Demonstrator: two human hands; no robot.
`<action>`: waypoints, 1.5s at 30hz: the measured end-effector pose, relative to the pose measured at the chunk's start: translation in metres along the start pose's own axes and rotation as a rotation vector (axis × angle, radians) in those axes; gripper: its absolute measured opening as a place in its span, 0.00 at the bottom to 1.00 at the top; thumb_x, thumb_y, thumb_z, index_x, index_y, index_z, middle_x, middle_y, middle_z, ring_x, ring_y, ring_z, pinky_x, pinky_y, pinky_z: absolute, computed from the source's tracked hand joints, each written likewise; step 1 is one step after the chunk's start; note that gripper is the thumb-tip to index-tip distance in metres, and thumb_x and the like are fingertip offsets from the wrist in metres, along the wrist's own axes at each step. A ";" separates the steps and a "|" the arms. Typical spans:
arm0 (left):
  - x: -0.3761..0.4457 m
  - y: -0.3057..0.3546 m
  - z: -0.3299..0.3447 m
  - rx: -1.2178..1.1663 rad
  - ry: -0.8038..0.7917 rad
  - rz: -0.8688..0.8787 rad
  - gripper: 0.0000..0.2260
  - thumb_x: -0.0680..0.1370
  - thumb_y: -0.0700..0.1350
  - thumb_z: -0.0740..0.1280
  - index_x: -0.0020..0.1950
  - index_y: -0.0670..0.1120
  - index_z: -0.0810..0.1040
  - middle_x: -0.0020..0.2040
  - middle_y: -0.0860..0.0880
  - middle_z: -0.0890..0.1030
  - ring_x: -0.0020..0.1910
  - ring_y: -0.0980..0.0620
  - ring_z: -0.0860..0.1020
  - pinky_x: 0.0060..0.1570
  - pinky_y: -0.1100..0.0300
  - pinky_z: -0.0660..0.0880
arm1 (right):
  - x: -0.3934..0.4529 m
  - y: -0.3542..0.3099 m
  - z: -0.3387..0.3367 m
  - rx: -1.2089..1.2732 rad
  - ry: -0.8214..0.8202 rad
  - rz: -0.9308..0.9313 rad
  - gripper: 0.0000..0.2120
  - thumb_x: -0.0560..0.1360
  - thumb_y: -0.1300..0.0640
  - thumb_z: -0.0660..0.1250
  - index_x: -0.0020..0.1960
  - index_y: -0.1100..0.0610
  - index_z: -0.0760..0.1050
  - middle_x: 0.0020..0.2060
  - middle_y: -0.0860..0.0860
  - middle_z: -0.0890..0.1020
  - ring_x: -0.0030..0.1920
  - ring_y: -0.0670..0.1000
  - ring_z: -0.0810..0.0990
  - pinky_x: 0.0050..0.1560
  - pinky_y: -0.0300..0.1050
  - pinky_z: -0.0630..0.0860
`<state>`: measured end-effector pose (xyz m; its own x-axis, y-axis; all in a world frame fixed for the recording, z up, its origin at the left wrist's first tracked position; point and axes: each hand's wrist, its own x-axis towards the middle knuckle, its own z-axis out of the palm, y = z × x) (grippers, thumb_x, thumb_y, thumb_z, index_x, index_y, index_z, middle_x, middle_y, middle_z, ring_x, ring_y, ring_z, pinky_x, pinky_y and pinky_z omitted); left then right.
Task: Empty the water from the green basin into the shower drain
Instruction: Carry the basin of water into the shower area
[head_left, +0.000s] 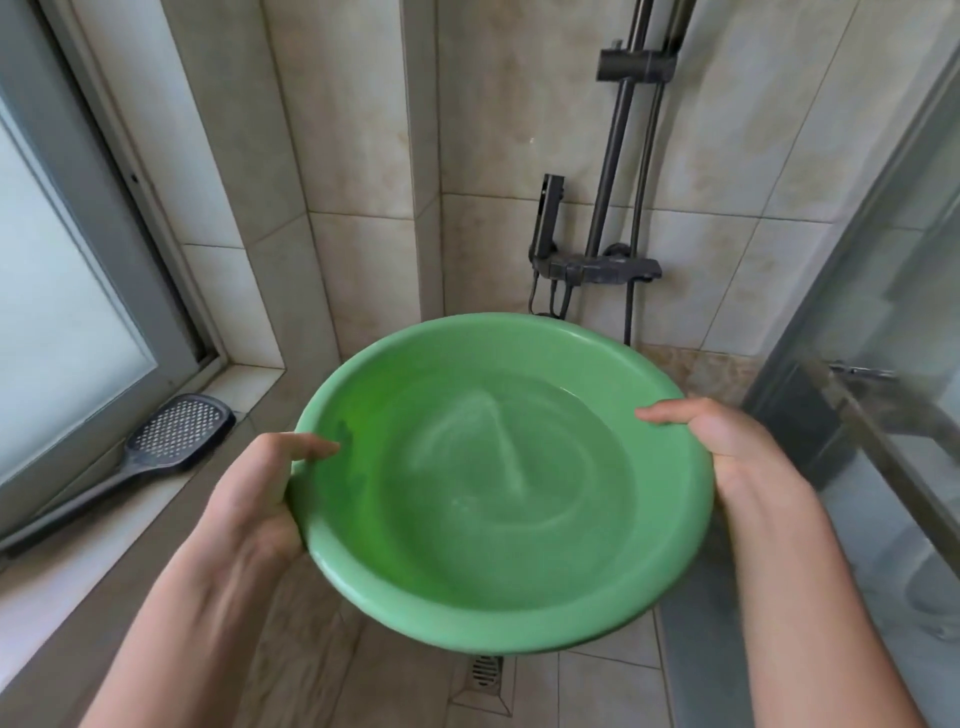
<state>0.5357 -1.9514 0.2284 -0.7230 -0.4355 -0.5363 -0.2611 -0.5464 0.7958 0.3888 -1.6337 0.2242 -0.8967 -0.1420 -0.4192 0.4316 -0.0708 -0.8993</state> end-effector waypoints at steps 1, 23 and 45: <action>0.003 -0.002 0.008 0.004 0.006 -0.001 0.08 0.72 0.34 0.63 0.47 0.39 0.80 0.34 0.40 0.85 0.27 0.42 0.83 0.24 0.47 0.79 | 0.005 -0.003 -0.006 -0.001 0.007 -0.001 0.20 0.69 0.69 0.67 0.61 0.68 0.76 0.49 0.63 0.83 0.36 0.58 0.84 0.36 0.49 0.82; 0.102 -0.134 0.057 0.211 0.194 -0.005 0.08 0.68 0.32 0.68 0.41 0.44 0.76 0.37 0.39 0.85 0.32 0.39 0.83 0.32 0.38 0.80 | 0.092 0.076 -0.096 0.079 0.009 0.023 0.17 0.66 0.76 0.65 0.48 0.60 0.80 0.36 0.56 0.87 0.32 0.56 0.85 0.28 0.47 0.80; 0.295 -0.310 -0.059 0.533 0.173 -0.249 0.10 0.67 0.36 0.72 0.40 0.50 0.76 0.43 0.46 0.84 0.44 0.42 0.84 0.45 0.44 0.82 | 0.202 0.351 -0.069 -0.197 0.346 0.292 0.17 0.64 0.74 0.66 0.42 0.55 0.81 0.33 0.46 0.86 0.33 0.49 0.83 0.34 0.44 0.79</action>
<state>0.4415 -1.9528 -0.1936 -0.4968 -0.4749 -0.7264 -0.7248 -0.2334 0.6483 0.3524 -1.6191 -0.1847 -0.7352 0.2110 -0.6441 0.6731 0.1160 -0.7304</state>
